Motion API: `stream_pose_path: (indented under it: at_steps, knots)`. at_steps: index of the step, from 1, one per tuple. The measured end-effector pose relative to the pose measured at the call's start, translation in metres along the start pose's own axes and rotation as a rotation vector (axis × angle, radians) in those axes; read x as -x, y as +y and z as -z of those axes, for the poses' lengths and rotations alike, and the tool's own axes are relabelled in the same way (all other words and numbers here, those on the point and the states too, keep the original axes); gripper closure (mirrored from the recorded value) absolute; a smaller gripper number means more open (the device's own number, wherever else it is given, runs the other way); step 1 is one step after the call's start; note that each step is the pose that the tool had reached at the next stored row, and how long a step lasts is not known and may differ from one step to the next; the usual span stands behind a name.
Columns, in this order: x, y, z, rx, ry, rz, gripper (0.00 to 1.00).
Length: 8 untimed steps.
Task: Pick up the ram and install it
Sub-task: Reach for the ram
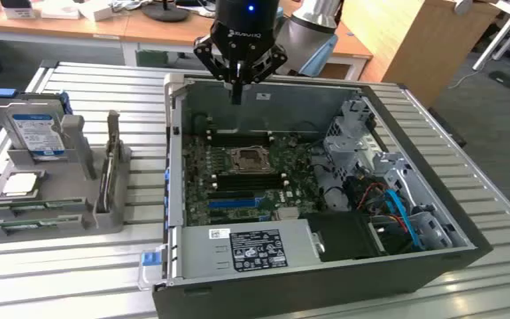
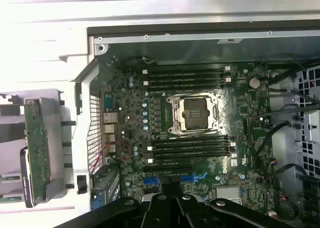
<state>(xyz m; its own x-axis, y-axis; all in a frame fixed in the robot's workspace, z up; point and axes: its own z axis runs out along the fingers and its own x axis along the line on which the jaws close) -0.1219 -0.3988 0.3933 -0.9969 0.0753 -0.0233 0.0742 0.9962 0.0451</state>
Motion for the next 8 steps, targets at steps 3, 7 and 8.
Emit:
stream_pose_path:
  at_steps: [3, 7, 8]
  knots:
    - [0.0000, 0.0000, 0.0000, 0.0000, 0.0000, 0.000, 0.89]
    - [-0.0008, 0.0000, 0.0000, -0.0001, 0.0000, 0.000, 0.89]
    - [-0.0014, -0.0001, 0.0001, -0.0001, 0.0000, 0.000, 0.89]
